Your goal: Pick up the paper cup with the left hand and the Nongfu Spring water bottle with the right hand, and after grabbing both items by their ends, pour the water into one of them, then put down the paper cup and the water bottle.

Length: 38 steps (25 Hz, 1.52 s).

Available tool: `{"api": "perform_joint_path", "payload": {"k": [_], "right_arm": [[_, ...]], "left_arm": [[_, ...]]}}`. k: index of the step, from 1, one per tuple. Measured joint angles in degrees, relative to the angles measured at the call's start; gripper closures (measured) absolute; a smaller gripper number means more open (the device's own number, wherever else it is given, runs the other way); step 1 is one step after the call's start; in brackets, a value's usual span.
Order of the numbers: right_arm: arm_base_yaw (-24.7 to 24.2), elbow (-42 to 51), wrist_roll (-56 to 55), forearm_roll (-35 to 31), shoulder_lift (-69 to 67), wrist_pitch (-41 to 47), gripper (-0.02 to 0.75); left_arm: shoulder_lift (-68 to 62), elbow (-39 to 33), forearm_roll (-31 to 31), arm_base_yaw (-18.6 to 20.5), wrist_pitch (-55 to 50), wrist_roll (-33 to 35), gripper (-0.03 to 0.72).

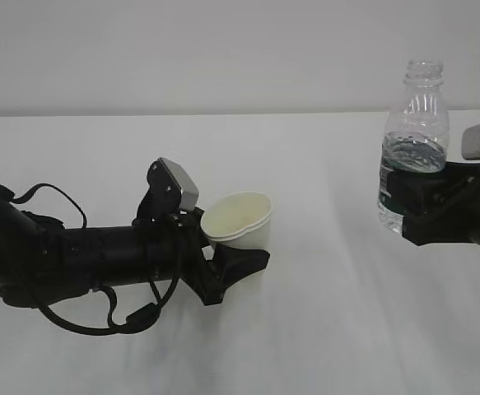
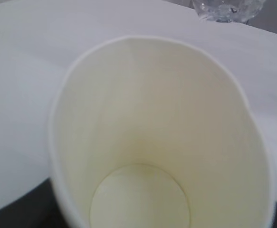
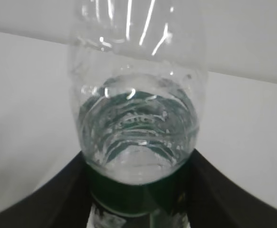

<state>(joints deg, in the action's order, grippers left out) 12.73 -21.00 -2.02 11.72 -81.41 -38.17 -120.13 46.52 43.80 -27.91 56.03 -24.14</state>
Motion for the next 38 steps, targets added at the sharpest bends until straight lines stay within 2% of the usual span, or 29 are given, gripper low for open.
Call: {"api": "perform_joint_path", "payload": {"k": [7, 15, 20, 26, 35, 38], "right_arm": [[0.00, 0.00, -0.12, 1.37, 0.40, 3.50, 0.328], [0.00, 0.00, -0.23, 2.29, 1.95, 5.92, 0.328], [0.00, 0.00, 0.48, 2.77, 1.95, 6.25, 0.328], [0.00, 0.00, 2.89, 2.88, 1.95, 5.90, 0.328], [0.00, 0.00, 8.43, 2.85, 1.95, 5.60, 0.328], [0.00, 0.00, 11.66, 0.97, 1.95, 5.60, 0.328]], "left_arm": [[-0.38, 1.42, 1.76, -1.03, -0.10, -0.70, 0.214], [-0.38, 4.73, 9.54, -2.86, 0.00, -4.97, 0.214], [-0.38, 6.65, 11.47, -2.86, -0.22, -5.69, 0.214], [-0.50, 7.95, 16.61, -2.86, -1.14, -5.73, 0.214], [-2.86, 10.23, 18.67, -2.86, -1.40, -7.46, 0.214], [-2.86, 11.31, 19.51, -2.86, -1.40, -7.89, 0.214]]}}
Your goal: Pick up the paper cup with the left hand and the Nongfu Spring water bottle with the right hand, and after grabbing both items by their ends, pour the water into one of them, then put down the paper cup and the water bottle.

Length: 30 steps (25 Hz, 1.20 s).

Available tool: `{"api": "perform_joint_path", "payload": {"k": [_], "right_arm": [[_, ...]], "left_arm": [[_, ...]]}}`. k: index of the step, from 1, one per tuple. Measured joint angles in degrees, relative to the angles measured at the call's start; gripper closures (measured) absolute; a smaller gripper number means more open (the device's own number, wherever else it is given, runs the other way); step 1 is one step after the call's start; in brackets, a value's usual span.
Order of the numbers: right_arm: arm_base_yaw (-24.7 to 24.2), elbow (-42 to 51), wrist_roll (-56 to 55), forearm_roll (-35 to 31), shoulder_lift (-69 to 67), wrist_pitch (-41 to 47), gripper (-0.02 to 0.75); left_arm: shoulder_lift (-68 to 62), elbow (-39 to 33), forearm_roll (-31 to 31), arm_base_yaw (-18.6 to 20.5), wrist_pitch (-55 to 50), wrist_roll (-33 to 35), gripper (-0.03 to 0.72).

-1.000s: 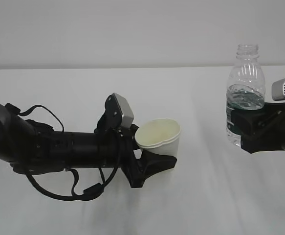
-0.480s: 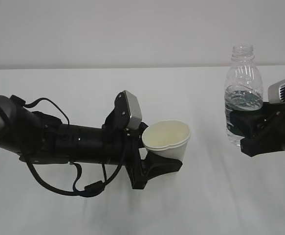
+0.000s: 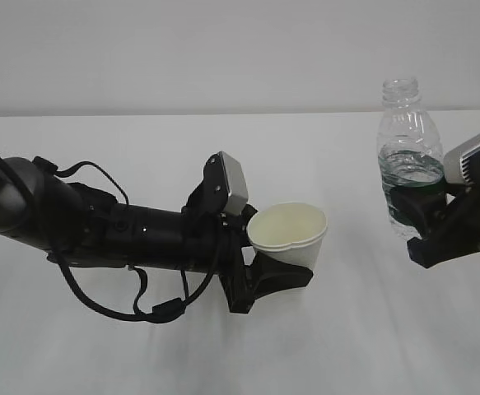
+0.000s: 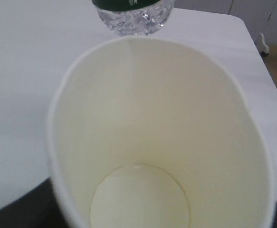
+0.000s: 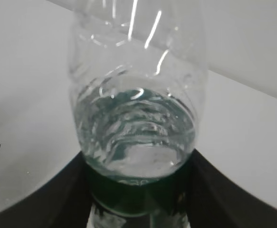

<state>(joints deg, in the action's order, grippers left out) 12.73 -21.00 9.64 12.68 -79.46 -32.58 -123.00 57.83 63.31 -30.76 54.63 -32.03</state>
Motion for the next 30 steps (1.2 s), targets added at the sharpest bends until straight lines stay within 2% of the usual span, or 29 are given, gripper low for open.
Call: {"api": "perform_joint_path", "payload": {"k": [9, 22, 30], "right_arm": [[0.00, 0.00, 11.31, -7.16, 0.05, -0.05, 0.328], [0.00, 0.00, 25.62, -8.27, 0.05, -0.05, 0.328], [0.00, 0.00, 34.79, -11.17, 0.05, -0.05, 0.328]], "left_arm": [[0.00, 1.40, 2.07, -0.50, 1.68, -1.87, 0.215], [0.00, 3.31, 2.46, -0.50, 1.99, -4.26, 0.223], [0.00, 3.53, 2.74, -0.82, 1.43, -4.48, 0.225]]}}
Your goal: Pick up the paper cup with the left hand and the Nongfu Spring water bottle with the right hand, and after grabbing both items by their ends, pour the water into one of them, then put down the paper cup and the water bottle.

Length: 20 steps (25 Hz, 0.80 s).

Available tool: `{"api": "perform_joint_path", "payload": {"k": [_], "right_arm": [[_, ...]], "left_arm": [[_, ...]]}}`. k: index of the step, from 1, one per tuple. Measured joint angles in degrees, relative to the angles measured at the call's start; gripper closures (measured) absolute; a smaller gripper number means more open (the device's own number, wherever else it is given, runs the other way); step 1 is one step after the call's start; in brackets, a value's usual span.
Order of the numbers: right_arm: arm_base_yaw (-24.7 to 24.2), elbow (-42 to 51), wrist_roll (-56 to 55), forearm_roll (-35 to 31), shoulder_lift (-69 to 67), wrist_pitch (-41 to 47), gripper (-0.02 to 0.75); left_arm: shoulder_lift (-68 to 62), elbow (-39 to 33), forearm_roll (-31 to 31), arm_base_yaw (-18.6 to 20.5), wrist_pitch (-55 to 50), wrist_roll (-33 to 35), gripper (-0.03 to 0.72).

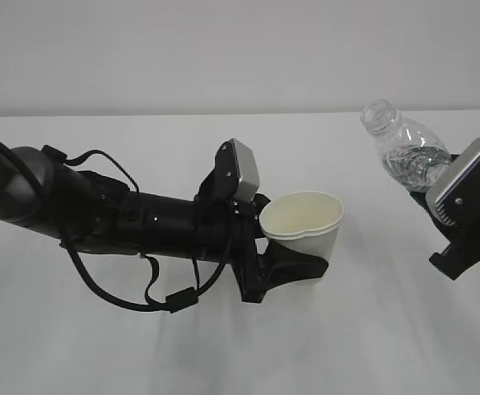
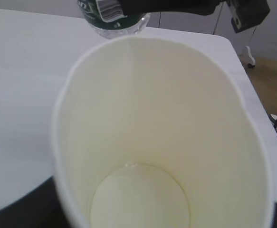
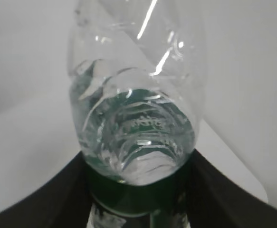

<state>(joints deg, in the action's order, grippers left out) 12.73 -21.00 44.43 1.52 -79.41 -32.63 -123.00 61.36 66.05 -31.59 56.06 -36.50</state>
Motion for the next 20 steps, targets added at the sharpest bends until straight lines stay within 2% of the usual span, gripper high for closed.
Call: {"api": "perform_joint_path", "payload": {"k": [7, 20], "right_arm": [[0.00, 0.00, 3.71, -0.15, 0.00, 0.00, 0.328], [0.00, 0.00, 13.88, -0.15, 0.00, 0.00, 0.330]], "left_arm": [[0.00, 1.72, 0.17, -3.14, -2.52, -0.02, 0.225], [-0.04, 2.48, -1.23, -3.19, -6.36, -0.02, 0.225]]}}
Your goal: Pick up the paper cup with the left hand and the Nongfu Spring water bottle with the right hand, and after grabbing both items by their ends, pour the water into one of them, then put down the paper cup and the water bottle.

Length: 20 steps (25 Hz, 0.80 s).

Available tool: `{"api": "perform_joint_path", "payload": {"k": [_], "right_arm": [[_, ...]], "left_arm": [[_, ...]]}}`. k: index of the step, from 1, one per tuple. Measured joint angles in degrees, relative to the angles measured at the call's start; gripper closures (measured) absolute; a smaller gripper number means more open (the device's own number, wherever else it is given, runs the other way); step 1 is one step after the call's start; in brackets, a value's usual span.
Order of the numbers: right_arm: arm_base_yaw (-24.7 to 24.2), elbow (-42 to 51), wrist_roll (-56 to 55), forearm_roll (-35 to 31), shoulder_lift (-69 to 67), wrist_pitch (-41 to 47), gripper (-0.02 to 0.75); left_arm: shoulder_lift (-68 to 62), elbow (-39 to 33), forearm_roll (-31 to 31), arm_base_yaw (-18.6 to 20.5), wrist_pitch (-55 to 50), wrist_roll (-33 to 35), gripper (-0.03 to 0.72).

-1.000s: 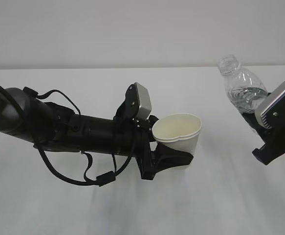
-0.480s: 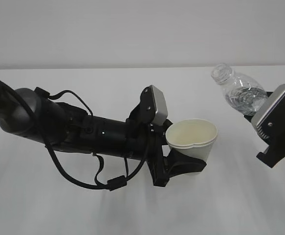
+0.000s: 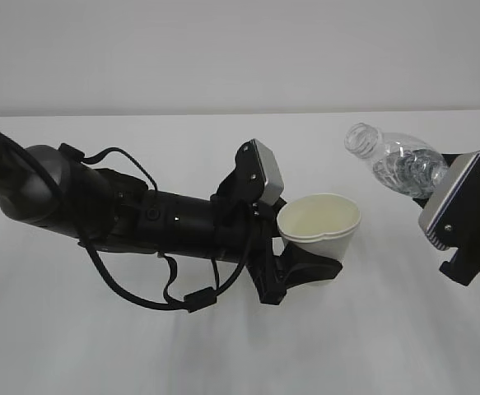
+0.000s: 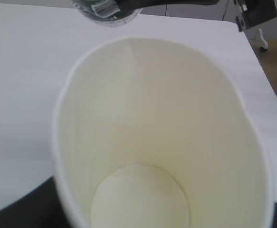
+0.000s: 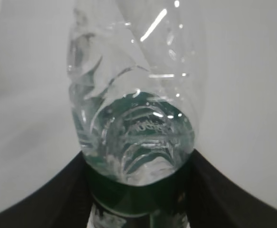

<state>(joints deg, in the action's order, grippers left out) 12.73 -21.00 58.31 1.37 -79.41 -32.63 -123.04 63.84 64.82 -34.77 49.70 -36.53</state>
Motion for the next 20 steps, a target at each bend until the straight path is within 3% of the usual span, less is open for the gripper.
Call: {"api": "perform_joint_path", "payload": {"k": [20], "right_arm": [[0.00, 0.00, 9.94, -3.71, 0.00, -0.51, 0.332]], "left_arm": [[0.00, 0.00, 0.75, 0.00, 1.84, -3.23, 0.225]]}}
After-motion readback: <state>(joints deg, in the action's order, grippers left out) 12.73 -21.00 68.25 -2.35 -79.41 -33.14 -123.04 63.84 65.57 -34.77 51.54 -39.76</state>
